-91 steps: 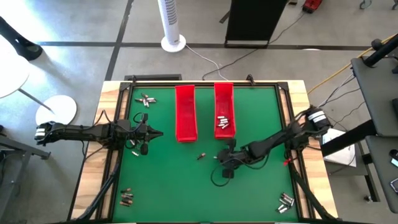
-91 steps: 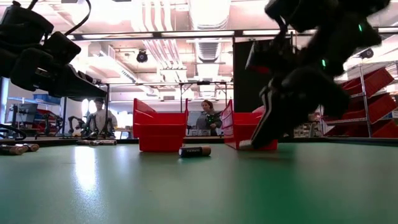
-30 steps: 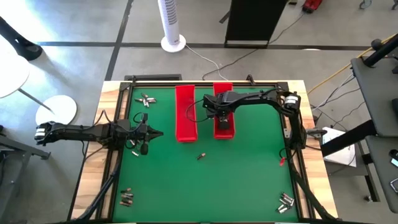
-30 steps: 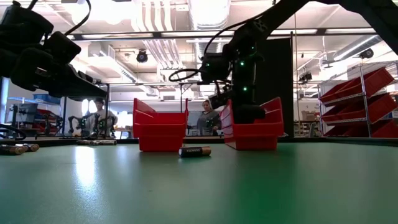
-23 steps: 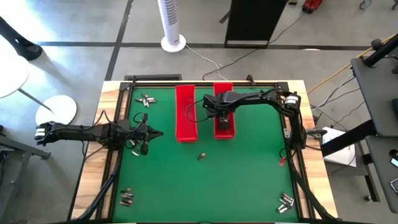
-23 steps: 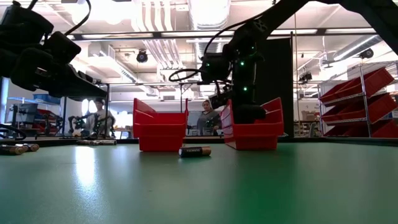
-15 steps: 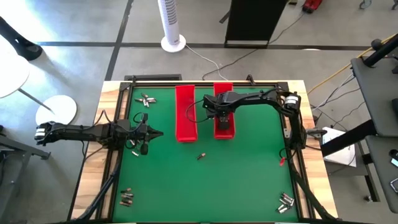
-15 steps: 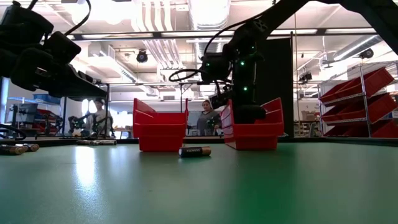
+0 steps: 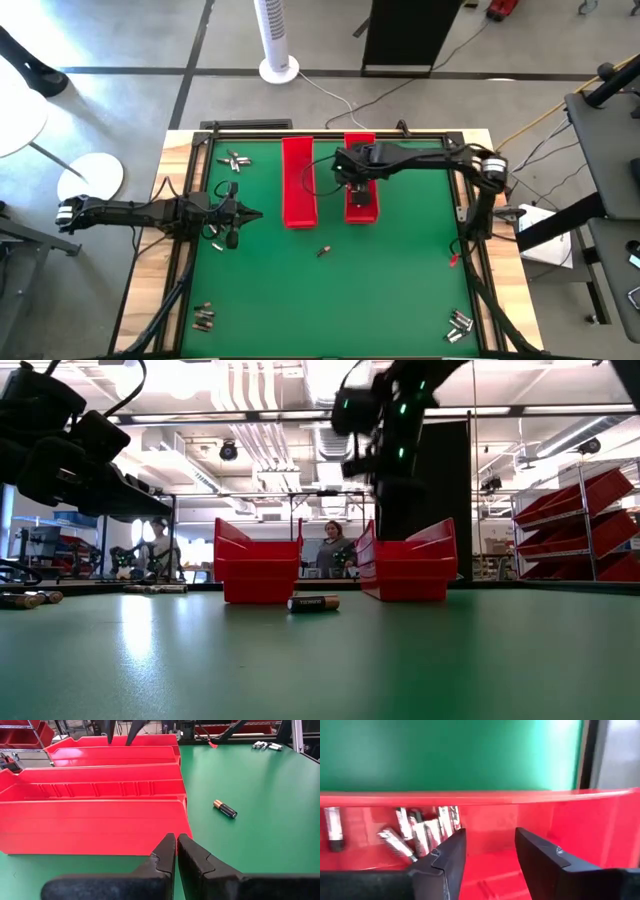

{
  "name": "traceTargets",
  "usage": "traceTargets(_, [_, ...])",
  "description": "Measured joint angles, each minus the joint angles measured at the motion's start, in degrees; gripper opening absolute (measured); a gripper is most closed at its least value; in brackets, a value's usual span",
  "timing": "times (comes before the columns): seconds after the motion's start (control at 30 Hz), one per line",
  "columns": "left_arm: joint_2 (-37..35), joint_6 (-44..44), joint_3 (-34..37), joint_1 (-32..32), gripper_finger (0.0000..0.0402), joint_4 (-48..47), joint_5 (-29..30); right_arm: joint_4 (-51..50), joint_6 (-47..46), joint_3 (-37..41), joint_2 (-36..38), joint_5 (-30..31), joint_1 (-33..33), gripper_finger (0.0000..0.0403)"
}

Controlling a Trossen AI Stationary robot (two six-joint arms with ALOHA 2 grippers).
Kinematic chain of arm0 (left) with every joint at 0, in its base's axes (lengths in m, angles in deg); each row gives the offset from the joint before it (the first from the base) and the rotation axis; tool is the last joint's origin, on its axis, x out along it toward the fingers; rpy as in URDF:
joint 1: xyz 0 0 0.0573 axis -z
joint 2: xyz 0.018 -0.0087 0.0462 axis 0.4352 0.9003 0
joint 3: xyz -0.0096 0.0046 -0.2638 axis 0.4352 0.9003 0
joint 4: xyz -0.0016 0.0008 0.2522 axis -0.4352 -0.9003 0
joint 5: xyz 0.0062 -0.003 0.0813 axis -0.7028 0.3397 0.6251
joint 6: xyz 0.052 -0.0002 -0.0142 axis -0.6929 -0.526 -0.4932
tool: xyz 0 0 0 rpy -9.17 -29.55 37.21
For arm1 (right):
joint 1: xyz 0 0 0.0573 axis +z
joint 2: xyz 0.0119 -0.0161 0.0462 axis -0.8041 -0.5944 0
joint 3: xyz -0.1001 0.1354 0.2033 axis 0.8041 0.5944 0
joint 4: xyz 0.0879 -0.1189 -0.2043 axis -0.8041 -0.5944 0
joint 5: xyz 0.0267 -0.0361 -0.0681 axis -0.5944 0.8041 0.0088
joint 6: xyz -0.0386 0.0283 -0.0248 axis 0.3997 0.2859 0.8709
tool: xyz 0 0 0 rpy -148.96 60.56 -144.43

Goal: Sort batteries
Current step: Adjust the silver batteries

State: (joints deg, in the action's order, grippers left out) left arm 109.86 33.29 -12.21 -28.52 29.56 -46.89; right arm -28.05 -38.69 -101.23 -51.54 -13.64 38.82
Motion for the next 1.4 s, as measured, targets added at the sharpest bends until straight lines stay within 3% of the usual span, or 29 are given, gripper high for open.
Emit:
traceTargets(0.2, [-0.02,0.0,-0.01,0.0,0.0,0.01,-0.01,-3.81,-6.01,0.6,7.83,-0.81,7.0,0.0173])
traceTargets(0.4, [-0.01,0.0,-0.01,0.0,0.0,0.0,0.0,-4.74,-16.04,3.68,13.89,-1.19,19.14,0.0163])
traceTargets(0.77, [0.0,0.0,0.01,0.0,0.0,0.02,0.0,-5.88,-50.78,14.22,14.71,-1.27,44.24,0.0156])
traceTargets(0.9, [0.0,0.0,0.02,0.0,0.0,0.0,0.0,-6.37,-62.87,17.48,14.15,-3.57,50.38,0.0182])
traceTargets(1.1, [0.0,0.0,0.02,0.0,0.0,0.01,-0.01,-6.32,-77.98,22.29,14.08,-12.78,57.34,0.0233])
traceTargets(1.4, [0.0,0.0,0.02,0.0,0.0,0.02,-0.02,-6.28,-94.14,26.63,14.0,-22.56,66.21,0.0319])
